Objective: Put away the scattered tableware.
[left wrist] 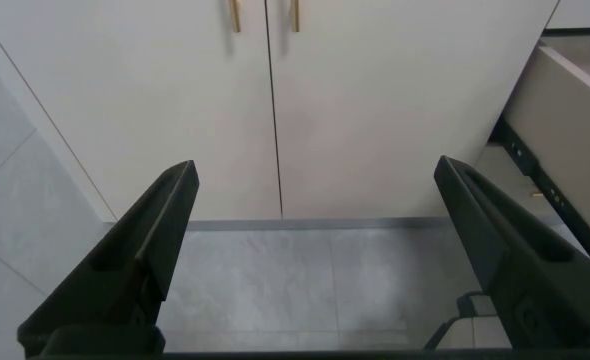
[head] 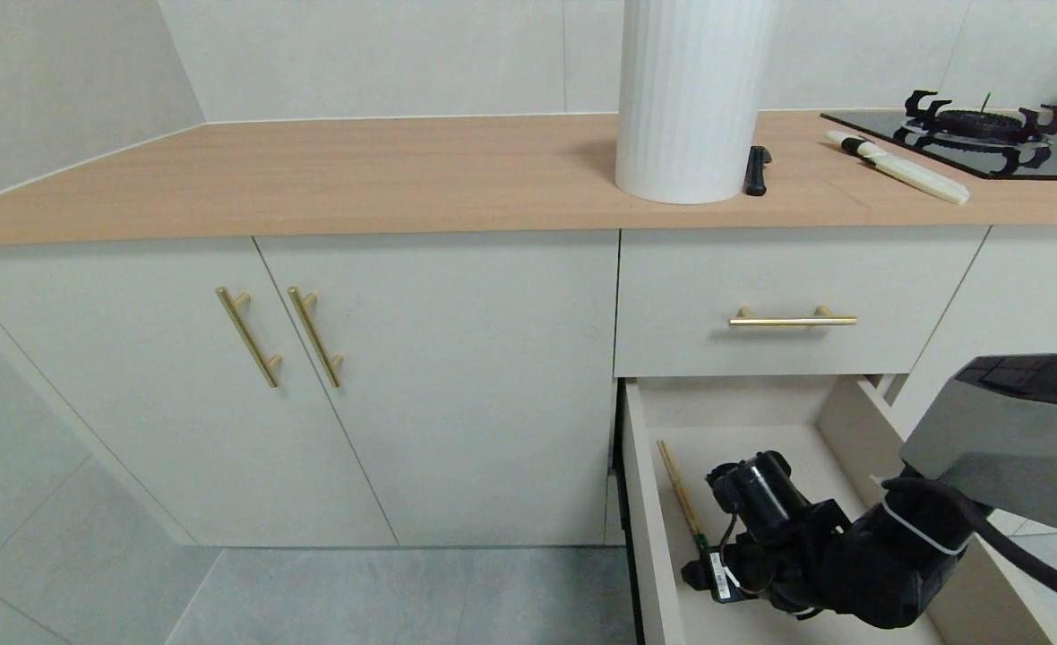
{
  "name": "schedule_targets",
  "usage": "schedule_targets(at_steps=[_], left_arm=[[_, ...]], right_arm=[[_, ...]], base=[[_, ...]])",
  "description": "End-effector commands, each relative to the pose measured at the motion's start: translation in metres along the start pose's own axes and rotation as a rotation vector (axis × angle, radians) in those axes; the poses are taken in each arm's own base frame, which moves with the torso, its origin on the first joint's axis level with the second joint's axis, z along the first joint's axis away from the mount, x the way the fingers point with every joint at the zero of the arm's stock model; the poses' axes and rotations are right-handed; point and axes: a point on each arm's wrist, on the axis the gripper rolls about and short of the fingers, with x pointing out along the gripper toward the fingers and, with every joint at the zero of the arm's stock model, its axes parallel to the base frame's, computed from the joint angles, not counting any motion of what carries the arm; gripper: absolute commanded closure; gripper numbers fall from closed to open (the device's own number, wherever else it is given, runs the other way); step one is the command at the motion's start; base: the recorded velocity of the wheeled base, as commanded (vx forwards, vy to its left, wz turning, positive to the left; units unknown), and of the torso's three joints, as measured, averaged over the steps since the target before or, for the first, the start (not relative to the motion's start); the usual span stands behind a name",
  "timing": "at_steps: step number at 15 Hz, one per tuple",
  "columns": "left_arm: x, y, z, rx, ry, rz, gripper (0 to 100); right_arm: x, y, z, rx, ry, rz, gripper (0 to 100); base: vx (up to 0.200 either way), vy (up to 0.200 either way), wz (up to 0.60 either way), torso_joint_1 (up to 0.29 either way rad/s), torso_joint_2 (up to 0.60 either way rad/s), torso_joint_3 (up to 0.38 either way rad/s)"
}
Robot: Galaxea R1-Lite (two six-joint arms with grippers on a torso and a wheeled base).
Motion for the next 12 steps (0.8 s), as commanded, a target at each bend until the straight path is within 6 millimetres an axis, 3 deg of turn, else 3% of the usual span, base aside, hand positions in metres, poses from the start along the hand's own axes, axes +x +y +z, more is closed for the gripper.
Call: schedule_targets(at_steps=[1,3,4,7,9,12], left_arm=[[0.000,0.000,0.000,0.000,0.002,-0.001,0],[0.000,0.000,0.000,0.000,0.000,0.001,0],[0.000,0.000,0.000,0.000,0.002,0.001,0],[0.000,0.000,0.000,0.000,0.000,-0.001,0],[0.000,0.000,0.000,0.000,0.000,0.001,0],[0.000,0.000,0.000,0.000,0.000,-0.001,0]], right_arm=[[-0.030,-0.002,0.019,0.024,-0.102,0.010,0],[-0.060,-0.011,0.033,0.051,-0.163,0.018,0],[-0.090,-0.020,0.043,0.073,-0.212,0.024,0],[-0.146,-0.033,0.053,0.075,-0.317,0.036,0],[-0.163,-0.036,0.055,0.069,-0.372,0.041,0],[-0.167,-0.038,0.055,0.042,-0.386,0.036,0]], base=[[0.000,0.000,0.00,0.000,0.00,0.000],[0.000,0.000,0.00,0.000,0.00,0.000],[0.000,0.000,0.00,0.000,0.00,0.000],[0.000,0.000,0.00,0.000,0.00,0.000],[0.000,0.000,0.00,0.000,0.00,0.000],[0.000,0.000,0.00,0.000,0.00,0.000]])
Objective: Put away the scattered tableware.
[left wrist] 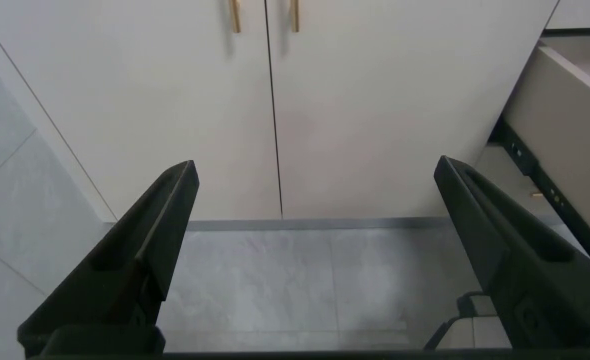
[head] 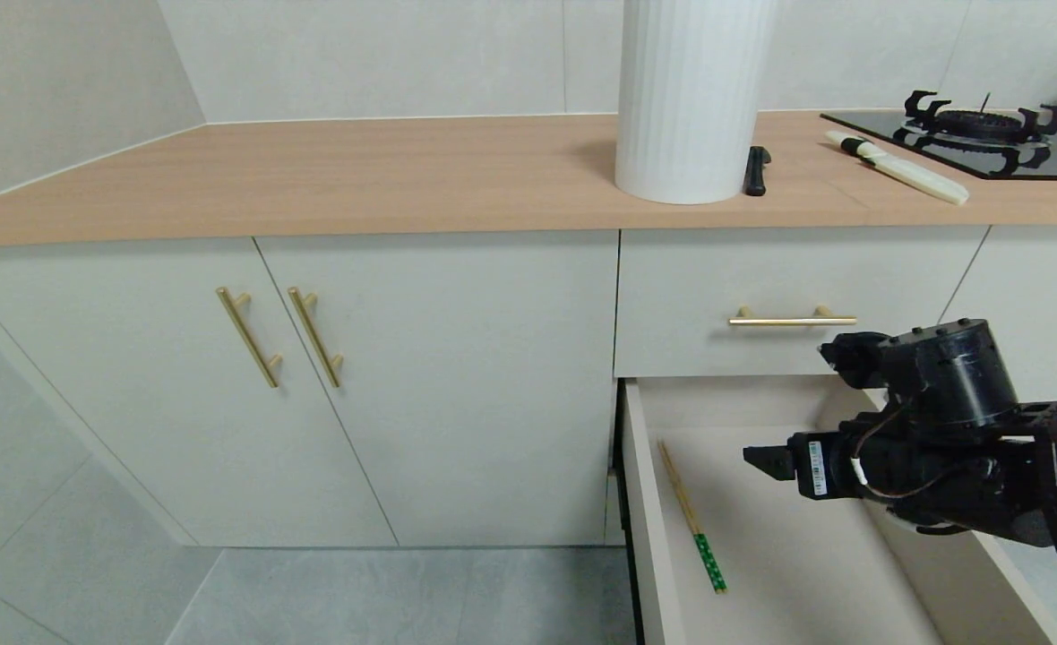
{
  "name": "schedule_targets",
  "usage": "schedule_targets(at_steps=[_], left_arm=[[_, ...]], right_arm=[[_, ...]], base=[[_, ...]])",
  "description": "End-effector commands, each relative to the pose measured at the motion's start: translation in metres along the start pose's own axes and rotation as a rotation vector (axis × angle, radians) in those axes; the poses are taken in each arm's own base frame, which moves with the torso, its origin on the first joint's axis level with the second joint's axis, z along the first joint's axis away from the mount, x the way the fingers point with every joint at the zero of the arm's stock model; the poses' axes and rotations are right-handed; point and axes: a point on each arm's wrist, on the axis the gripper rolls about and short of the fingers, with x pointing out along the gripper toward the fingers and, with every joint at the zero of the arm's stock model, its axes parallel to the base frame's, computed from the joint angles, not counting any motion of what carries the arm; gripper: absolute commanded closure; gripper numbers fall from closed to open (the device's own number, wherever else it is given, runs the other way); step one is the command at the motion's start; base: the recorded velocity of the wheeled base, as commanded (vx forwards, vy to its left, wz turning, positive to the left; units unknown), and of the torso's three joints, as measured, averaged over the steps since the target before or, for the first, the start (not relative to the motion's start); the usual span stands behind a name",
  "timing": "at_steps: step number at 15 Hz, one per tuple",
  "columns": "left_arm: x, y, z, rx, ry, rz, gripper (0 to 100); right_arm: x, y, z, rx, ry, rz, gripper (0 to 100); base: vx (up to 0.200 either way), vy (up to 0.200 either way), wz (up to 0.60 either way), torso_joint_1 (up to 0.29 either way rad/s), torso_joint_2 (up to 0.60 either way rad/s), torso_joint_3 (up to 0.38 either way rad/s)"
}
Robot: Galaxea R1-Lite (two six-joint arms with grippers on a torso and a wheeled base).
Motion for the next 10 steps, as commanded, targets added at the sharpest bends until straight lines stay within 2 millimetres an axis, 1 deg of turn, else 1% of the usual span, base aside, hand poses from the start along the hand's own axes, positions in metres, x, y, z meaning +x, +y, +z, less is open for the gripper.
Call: schedule_targets(at_steps=[1,8,10], left_arm=[[0.0001,0.0000,0.0001,0.000,0.001,-0.001,0],[0.0001,0.0000,0.0001,0.000,0.001,0.001,0],[0.0001,0.0000,0.0001,0.000,0.001,0.001,0]], right_arm=[[-0.0123,-0.0020,0.0054,0.008,-0.041,0.010,0],[-0.0103,-0.0022,0.0027,0.006,-0.031,0.007,0],[-0.0103,-0.0022,0.0027,0.006,-0.031,0.007,0]], base=[[0.000,0.000,0.00,0.000,0.00,0.000],[0.000,0.000,0.00,0.000,0.00,0.000],[0.000,0.000,0.00,0.115,-0.20,-0.061]])
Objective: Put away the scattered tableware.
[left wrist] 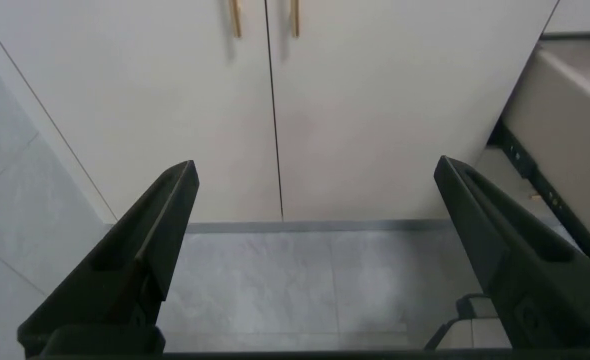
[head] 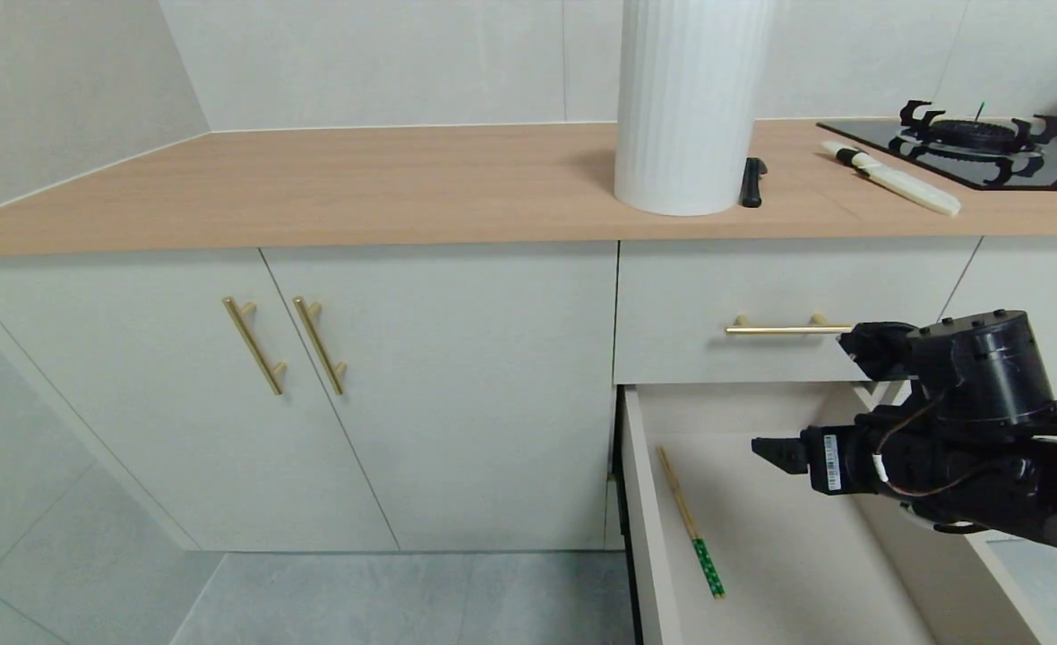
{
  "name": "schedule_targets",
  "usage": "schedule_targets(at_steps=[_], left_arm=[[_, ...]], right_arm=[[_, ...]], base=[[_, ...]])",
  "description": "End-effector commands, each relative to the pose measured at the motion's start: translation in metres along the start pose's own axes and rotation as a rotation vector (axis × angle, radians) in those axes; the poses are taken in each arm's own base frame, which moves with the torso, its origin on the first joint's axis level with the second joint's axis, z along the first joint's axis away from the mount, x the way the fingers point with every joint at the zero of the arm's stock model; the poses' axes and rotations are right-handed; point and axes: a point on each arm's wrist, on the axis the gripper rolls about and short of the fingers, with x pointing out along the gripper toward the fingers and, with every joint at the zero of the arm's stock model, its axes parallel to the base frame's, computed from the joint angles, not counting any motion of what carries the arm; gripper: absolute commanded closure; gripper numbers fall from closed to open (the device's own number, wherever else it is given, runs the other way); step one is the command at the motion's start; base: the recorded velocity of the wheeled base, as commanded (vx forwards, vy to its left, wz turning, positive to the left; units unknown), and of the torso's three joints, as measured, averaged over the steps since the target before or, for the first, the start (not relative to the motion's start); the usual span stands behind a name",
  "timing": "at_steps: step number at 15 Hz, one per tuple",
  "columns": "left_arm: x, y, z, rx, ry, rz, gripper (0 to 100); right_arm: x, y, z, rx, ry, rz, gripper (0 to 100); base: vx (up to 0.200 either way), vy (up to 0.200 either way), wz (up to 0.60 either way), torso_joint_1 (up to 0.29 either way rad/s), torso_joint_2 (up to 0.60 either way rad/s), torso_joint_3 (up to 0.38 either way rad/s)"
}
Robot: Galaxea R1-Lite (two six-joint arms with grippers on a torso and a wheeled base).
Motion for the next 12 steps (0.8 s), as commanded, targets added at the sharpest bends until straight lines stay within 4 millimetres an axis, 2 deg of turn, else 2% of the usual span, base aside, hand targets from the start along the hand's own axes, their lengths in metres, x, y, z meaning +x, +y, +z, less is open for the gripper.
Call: schedule_targets(at_steps=[1,3,8,10,12], left_arm=[[0.0001,0.0000,0.0000,0.000,0.002,-0.001,0],[0.0001,0.0000,0.0000,0.000,0.002,-0.001,0],[0.0001,0.0000,0.0000,0.000,0.002,0.001,0],[0.0001,0.0000,0.0000,0.000,0.002,-0.001,0],[0.0002,0.0000,-0.0004,0.000,0.003,-0.001,0]], right_arm=[[0.0007,-0.0001,-0.0009,-0.001,0.005,-0.001,0],[0.0007,-0.0001,-0.0009,-0.001,0.005,-0.001,0],[0.0011,0.0003,-0.0013,-0.002,0.007,0.001,0],[0.0019,0.0003,-0.0021,-0.003,0.011,0.000,0],[0.0044,0.0005,-0.0034,-0.005,0.020,-0.002,0]], base=[[0.000,0.000,0.00,0.139,-0.07,-0.173],[0.000,0.000,0.00,0.215,-0.13,-0.254],[0.000,0.000,0.00,0.212,-0.62,-0.226],[0.000,0.000,0.00,0.066,-0.49,-0.239],[0.000,0.000,0.00,0.207,-0.49,-0.234]])
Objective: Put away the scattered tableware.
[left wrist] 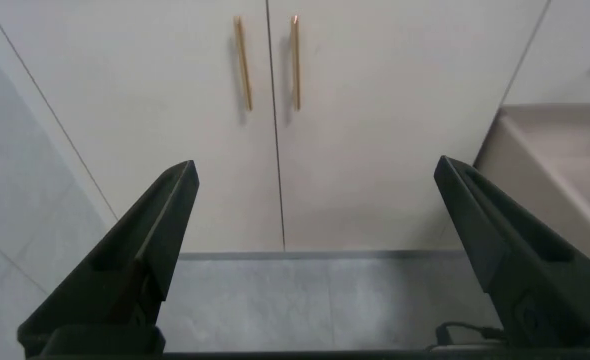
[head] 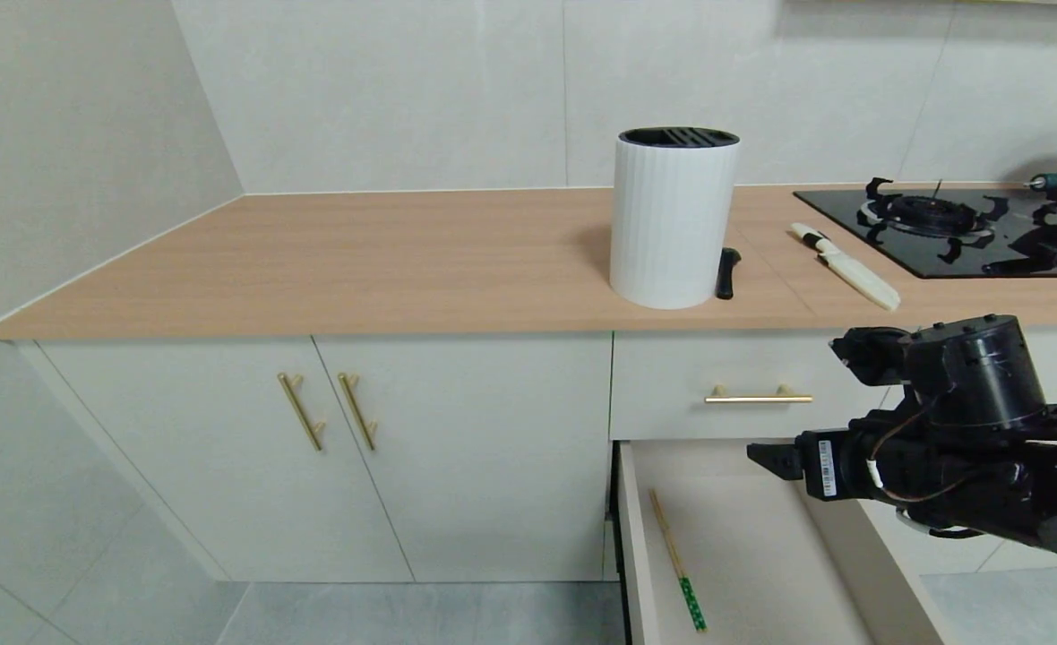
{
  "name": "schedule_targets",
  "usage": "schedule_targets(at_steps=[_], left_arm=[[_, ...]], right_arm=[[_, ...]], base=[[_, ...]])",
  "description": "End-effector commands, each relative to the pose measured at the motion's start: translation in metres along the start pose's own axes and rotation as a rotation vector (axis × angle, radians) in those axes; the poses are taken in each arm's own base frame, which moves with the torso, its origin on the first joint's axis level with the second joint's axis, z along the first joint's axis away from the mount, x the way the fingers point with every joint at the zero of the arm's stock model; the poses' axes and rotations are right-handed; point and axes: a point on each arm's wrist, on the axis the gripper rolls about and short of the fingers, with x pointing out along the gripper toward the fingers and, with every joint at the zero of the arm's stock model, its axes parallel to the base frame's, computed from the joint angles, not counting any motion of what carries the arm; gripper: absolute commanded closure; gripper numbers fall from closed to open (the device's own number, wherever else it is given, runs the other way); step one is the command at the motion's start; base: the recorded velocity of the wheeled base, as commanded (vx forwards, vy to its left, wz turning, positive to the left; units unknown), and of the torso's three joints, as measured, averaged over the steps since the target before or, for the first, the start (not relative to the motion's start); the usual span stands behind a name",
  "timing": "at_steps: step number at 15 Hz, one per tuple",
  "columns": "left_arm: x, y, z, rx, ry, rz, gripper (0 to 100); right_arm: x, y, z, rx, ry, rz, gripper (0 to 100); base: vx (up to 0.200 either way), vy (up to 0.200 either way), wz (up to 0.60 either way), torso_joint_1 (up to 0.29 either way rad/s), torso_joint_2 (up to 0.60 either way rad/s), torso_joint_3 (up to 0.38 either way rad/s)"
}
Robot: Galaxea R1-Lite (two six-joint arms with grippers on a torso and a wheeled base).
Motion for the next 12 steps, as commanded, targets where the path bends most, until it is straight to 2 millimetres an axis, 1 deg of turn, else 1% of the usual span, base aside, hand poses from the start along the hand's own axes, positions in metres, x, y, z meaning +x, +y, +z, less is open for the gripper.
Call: schedule_targets(at_steps=[1,3,6,7,8,9,11,12], left_arm=[[0.000,0.000,0.000,0.000,0.002,0.001,0],[0.000,0.000,0.000,0.000,0.002,-0.001,0],[0.000,0.000,0.000,0.000,0.002,0.001,0],[0.000,0.000,0.000,0.000,0.002,0.001,0],[0.000,0.000,0.000,0.000,0.002,0.001,0],[0.000,0.000,0.000,0.000,0.002,0.001,0],[0.000,0.000,0.000,0.000,0.002,0.001,0],[0.000,0.000,0.000,0.000,0.002,-0.001,0]], right_arm=[[0.004,0.000,-0.003,-0.004,0.015,-0.005,0],[0.005,0.000,-0.003,-0.004,0.017,-0.005,0],[0.003,0.000,-0.002,-0.035,0.009,-0.006,0],[0.002,0.000,0.001,-0.033,-0.003,-0.006,0],[0.003,0.002,0.008,-0.028,-0.022,-0.009,0],[0.004,0.001,0.019,-0.018,-0.046,-0.019,0],[0.013,-0.006,0.055,0.015,-0.078,-0.062,0],[0.020,-0.013,0.070,0.031,-0.079,-0.092,0]], base=[[0.000,0.000,0.00,0.422,-0.48,-0.242],[0.000,0.000,0.00,0.346,-0.47,-0.259],[0.000,0.000,0.00,0.263,-0.49,-0.246],[0.000,0.000,0.00,0.266,-0.50,-0.242],[0.000,0.000,0.00,0.266,-0.52,-0.256],[0.000,0.000,0.00,0.173,-0.36,-0.183],[0.000,0.000,0.00,0.076,-0.15,-0.075],[0.000,0.000,0.00,0.027,-0.06,-0.032]])
